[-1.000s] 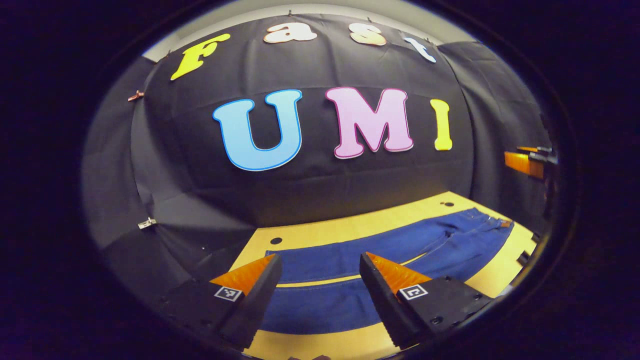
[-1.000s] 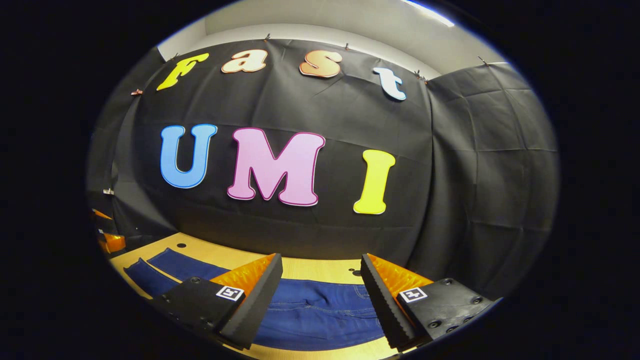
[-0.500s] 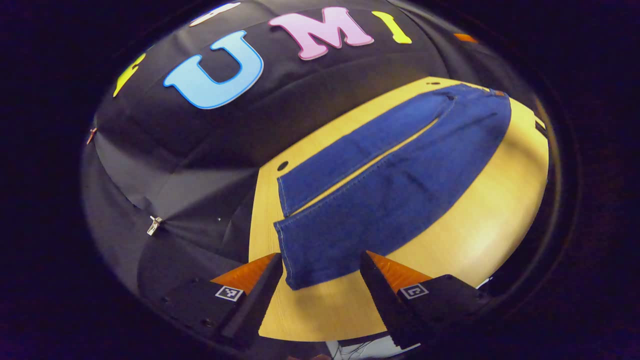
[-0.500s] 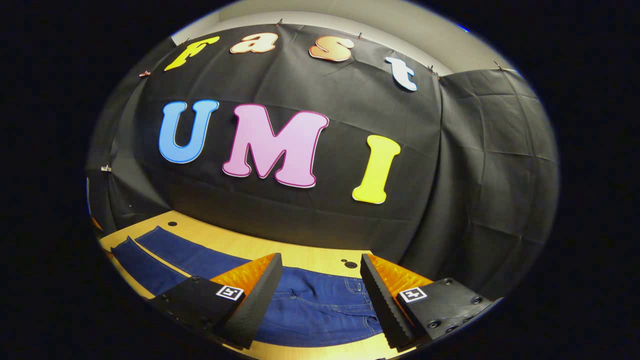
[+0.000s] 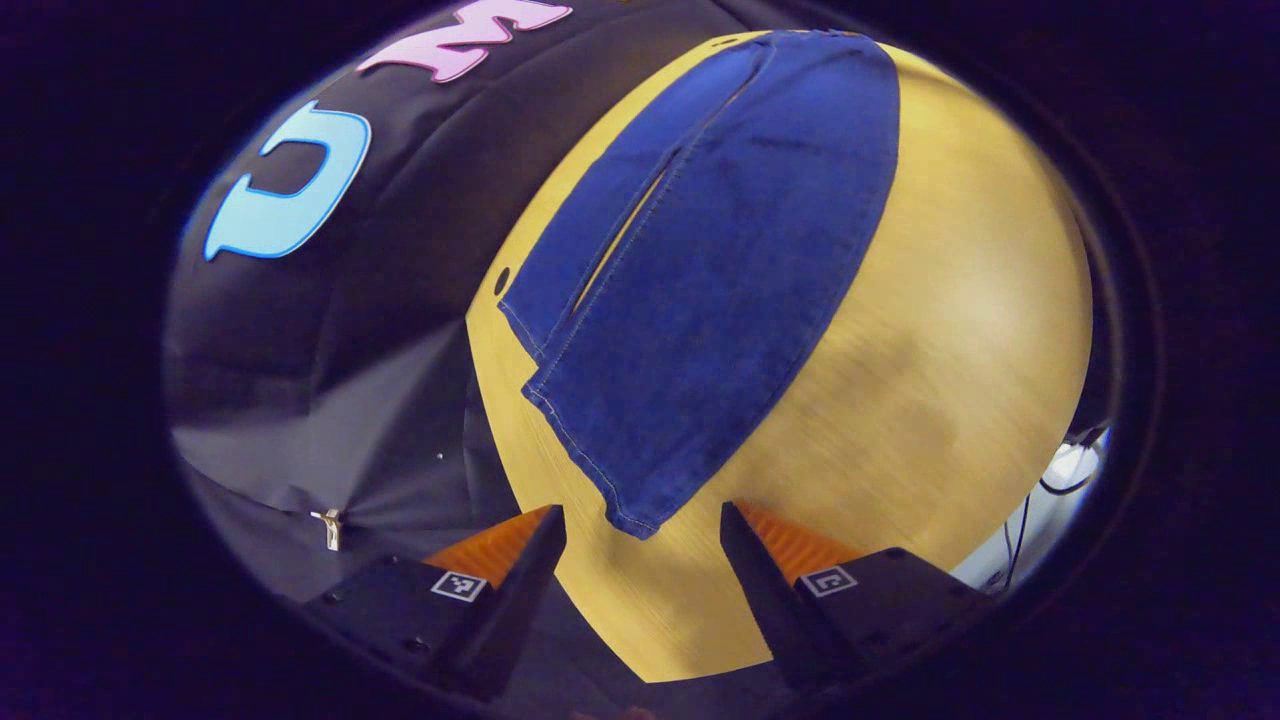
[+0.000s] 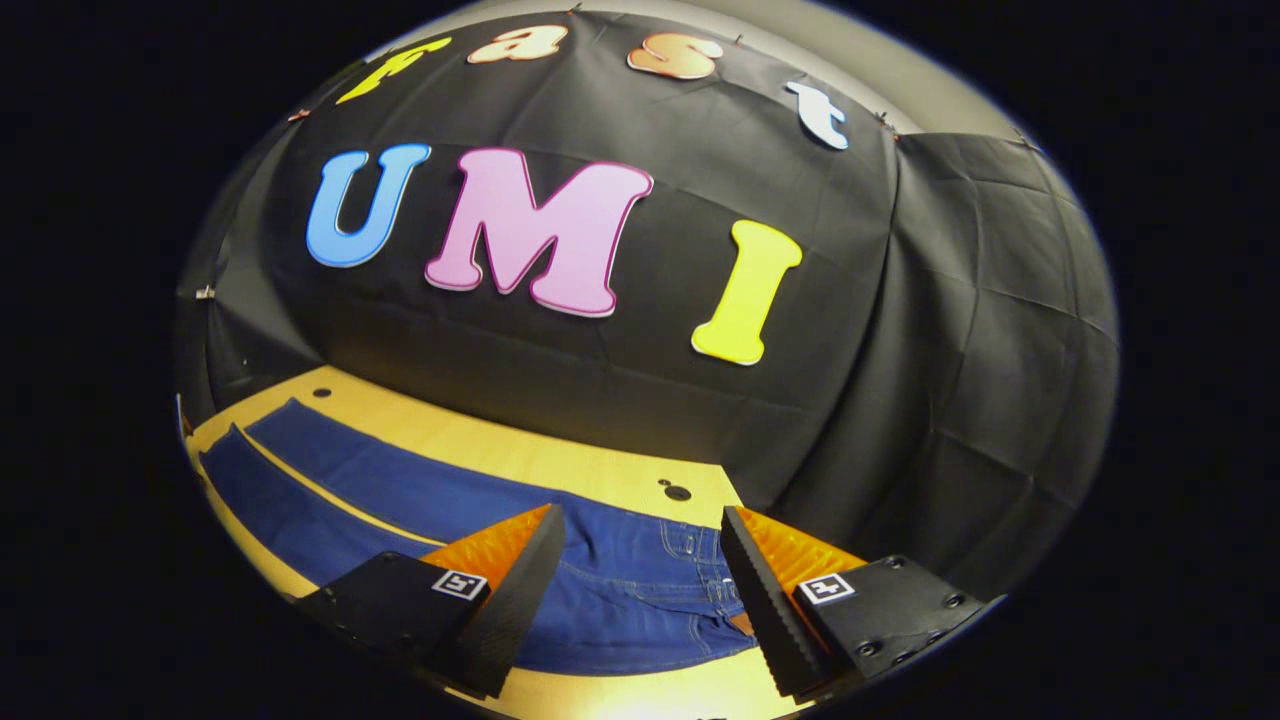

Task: Grasp the waist and the cuffs of the jeans and fold them to make the two legs overlap; first hold the waist and fold one-third of the jeans toward the cuffs, then hold the cuffs and fold the remaining one-third in the same direction to finish folding.

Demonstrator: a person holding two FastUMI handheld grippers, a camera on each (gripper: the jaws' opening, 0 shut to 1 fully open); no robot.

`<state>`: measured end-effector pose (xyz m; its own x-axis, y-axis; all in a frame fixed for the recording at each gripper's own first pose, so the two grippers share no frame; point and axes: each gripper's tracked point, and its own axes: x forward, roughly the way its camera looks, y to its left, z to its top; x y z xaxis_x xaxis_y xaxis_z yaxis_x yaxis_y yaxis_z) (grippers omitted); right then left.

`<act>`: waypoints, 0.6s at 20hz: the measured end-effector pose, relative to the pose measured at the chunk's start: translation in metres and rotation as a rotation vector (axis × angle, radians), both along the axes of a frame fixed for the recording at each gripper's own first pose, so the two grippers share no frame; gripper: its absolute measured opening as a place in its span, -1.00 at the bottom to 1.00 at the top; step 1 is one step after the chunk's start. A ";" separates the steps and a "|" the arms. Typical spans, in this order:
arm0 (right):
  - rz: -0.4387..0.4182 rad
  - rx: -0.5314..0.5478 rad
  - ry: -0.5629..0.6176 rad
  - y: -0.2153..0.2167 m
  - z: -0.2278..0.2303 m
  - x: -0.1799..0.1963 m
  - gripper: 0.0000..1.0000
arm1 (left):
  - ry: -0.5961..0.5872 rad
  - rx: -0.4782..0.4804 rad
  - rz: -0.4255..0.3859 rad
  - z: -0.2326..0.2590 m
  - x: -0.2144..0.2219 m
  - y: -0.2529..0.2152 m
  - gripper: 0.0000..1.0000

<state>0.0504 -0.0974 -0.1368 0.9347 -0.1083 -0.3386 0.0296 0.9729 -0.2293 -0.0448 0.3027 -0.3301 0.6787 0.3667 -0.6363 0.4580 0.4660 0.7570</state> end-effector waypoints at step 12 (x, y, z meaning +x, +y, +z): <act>-0.022 -0.341 0.124 -0.134 -0.046 -0.020 0.93 | 0.211 0.056 -0.124 -0.026 0.015 0.000 -0.13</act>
<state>0.0303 -0.2318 -0.1828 0.8850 -0.2538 -0.3903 0.0011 0.8395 -0.5434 -0.0299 0.3022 -0.3558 0.5749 0.3277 -0.7497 0.6596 0.3564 0.6617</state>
